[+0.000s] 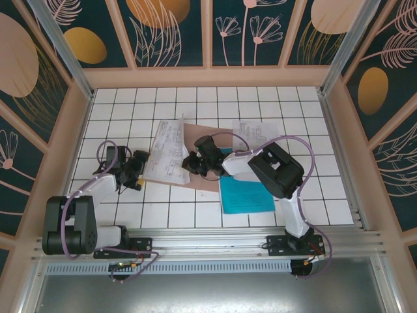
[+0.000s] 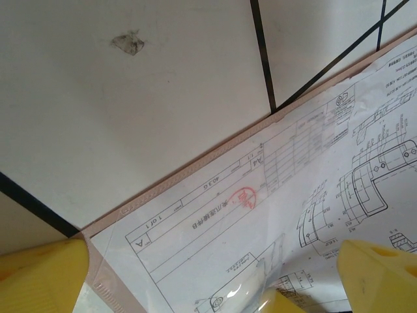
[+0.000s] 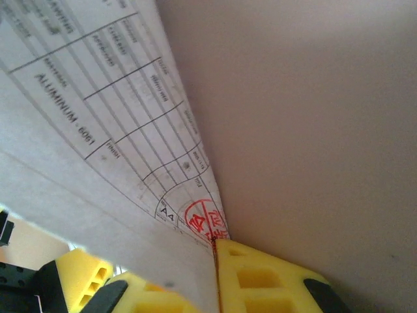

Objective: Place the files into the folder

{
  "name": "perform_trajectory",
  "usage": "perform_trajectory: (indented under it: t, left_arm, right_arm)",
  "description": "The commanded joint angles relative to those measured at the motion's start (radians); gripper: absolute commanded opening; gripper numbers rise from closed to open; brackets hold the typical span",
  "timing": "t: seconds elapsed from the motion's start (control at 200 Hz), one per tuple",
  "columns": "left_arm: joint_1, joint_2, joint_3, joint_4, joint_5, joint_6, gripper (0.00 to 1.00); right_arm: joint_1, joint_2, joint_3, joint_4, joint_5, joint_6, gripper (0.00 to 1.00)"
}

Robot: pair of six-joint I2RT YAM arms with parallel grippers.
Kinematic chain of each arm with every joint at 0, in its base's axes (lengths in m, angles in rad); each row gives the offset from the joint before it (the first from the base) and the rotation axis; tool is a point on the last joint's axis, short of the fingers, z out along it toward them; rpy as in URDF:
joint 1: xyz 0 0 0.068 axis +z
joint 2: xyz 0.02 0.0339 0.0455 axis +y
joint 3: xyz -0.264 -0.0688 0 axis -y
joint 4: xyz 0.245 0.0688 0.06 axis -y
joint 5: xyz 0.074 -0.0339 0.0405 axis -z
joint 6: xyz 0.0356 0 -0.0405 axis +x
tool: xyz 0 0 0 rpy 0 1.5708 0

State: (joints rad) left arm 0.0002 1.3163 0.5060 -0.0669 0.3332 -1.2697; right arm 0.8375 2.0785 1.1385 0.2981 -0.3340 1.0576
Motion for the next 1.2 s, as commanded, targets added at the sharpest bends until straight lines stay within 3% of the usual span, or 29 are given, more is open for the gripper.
perform_trajectory:
  t: [0.0, 0.24, 0.455, 0.635, 0.751, 0.926, 1.196]
  left_arm:
    - [-0.009, 0.004, -0.041, -0.092, 0.037, -0.025, 0.98]
    - [-0.011, -0.031, -0.019, -0.140, 0.014, -0.010, 0.99]
    - [-0.012, -0.098, 0.051, -0.246, -0.043, 0.018, 0.99]
    - [-0.029, -0.111, 0.130, -0.305, -0.059, 0.078, 0.99]
    - [-0.083, -0.049, 0.189, -0.269, -0.006, 0.156, 0.95]
    - [-0.198, 0.108, 0.321, -0.263, 0.006, 0.285, 0.92]
    - [-0.222, 0.255, 0.337, -0.171, 0.049, 0.394, 0.90]
  right_arm:
    - [0.025, -0.028, 0.005, -0.099, 0.041, 0.026, 0.18]
    - [0.024, -0.094, 0.039, -0.262, 0.131, 0.031, 0.54]
    - [0.002, -0.168, 0.135, -0.548, 0.220, 0.047, 0.77]
    - [-0.035, -0.275, 0.108, -0.600, 0.260, 0.056, 0.79]
    - [-0.066, -0.338, 0.058, -0.584, 0.262, 0.054, 0.79]
    - [-0.109, -0.388, -0.067, -0.491, 0.120, 0.142, 0.78]
    - [-0.104, -0.340, -0.139, -0.410, -0.021, 0.237, 0.79]
